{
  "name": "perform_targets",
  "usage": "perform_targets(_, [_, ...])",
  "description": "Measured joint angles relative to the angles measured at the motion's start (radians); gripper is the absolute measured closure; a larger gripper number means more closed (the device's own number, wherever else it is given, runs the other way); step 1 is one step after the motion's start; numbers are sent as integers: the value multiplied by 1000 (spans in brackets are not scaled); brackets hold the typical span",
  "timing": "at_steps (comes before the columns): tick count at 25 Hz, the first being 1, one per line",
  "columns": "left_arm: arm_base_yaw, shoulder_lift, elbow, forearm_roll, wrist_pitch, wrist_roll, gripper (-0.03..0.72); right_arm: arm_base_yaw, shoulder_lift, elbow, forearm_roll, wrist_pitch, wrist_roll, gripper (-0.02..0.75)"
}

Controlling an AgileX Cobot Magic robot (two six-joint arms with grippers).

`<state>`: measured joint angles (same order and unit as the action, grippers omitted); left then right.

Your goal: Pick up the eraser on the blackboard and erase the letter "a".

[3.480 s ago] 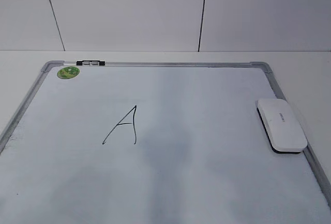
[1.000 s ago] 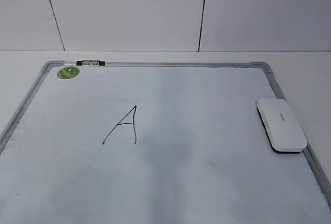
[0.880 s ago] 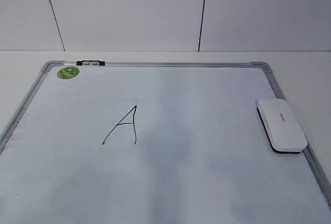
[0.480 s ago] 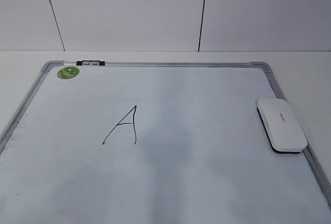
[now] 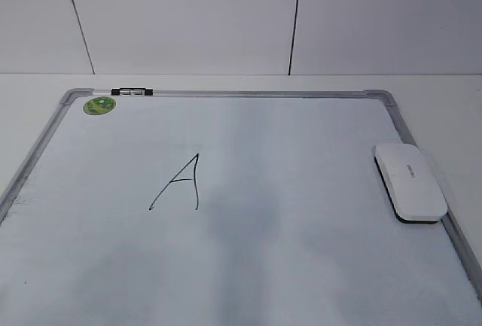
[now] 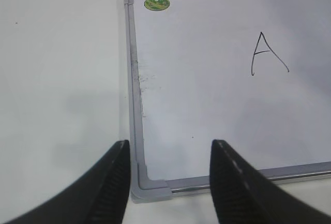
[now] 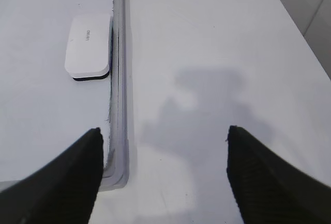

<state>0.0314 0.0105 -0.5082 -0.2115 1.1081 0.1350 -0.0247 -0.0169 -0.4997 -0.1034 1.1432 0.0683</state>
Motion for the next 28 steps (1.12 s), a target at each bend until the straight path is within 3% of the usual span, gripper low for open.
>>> perform_targets(28, [0, 0, 0, 0, 0, 0, 317, 0, 0, 0, 0, 0, 0, 146])
